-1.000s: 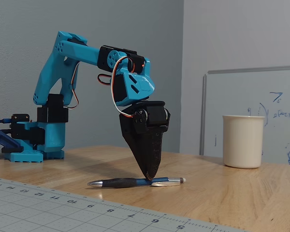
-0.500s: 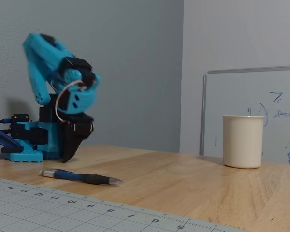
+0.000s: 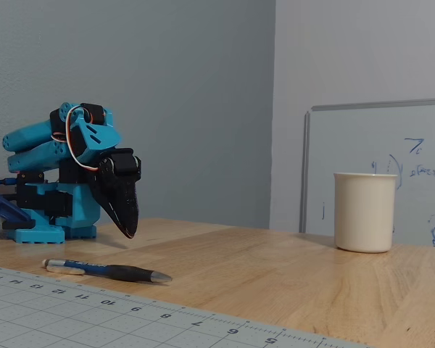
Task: Touch the pen.
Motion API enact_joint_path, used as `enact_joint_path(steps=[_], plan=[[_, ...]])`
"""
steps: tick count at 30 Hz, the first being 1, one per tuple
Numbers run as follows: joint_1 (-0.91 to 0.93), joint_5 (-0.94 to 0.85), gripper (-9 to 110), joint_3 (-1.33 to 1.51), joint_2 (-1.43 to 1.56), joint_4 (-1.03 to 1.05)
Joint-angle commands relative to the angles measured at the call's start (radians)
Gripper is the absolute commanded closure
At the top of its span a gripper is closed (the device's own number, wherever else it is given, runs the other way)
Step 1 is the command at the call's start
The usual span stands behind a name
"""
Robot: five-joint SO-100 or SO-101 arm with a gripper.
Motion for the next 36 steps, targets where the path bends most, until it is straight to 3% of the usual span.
enact_joint_path(steps=[1,36], plan=[[-0.008,-0.005,101,-0.015,0.034,0.005],[-0.018,-0.006,101,-0.02,0.034,0.0]])
